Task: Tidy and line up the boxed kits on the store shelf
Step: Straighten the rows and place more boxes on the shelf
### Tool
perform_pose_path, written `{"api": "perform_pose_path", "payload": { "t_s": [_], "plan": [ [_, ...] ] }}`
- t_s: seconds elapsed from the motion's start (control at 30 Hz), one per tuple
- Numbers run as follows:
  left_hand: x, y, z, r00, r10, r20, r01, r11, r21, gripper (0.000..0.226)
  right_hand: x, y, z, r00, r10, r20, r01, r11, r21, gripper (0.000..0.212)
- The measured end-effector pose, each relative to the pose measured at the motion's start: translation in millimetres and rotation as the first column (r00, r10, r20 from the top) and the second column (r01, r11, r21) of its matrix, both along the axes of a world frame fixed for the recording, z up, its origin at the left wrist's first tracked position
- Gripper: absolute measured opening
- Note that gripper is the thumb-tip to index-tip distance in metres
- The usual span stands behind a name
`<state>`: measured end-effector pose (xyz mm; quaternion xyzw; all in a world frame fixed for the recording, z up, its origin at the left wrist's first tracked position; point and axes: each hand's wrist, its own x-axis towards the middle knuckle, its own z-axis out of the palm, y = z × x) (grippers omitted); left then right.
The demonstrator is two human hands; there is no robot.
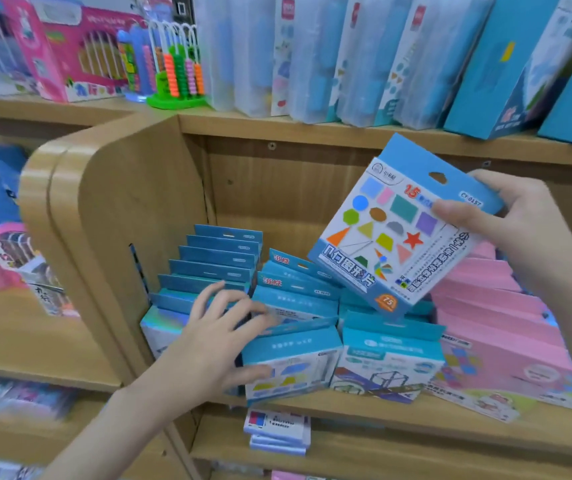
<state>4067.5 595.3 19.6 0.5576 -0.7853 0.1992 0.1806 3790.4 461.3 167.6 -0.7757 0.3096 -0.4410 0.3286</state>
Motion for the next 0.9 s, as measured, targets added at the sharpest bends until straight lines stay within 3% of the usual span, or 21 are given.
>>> {"api": "perform_pose_path", "payload": {
  "t_s": [0.3,0.4,0.53,0.7,0.8,0.9],
  "plan": [
    [5.2,11.0,-11.4,0.999,-0.047,-0.018,0.047,0.999,-0.007,0.042,44.8,-22.9,-14.6,0.990,-0.144,-0.009,0.136,0.955,-0.263,0.026],
    [5.5,9.0,-7.5,1.000,-0.018,-0.018,0.018,1.000,0.018,0.041,71.2,-35.5,-18.3,0.982,-0.160,-0.095,0.112,0.916,-0.386,0.030],
    [3.7,3.5,-2.0,0.999,0.042,0.008,-0.043,0.997,0.061,0.041,103.2,-62.1,-32.8,0.934,-0.198,-0.297,0.054,0.901,-0.431,0.040],
    [1.9,1.3,-0.4,0.996,0.091,-0.010,-0.090,0.991,0.103,0.041,133.3,-88.8,-55.7,0.797,-0.092,-0.597,-0.054,0.973,-0.222,0.023],
    [2.2,0.5,-0.3,0.995,0.098,-0.034,-0.095,0.991,0.095,0.040,142.3,-101.2,-66.3,0.740,0.021,-0.672,-0.088,0.994,-0.067,0.024],
    [1.0,-1.4,0.2,0.991,0.109,-0.076,-0.101,0.989,0.111,0.038,145.8,-109.7,-83.2,0.659,0.034,-0.751,-0.121,0.991,-0.062,0.026]
  ]
}}
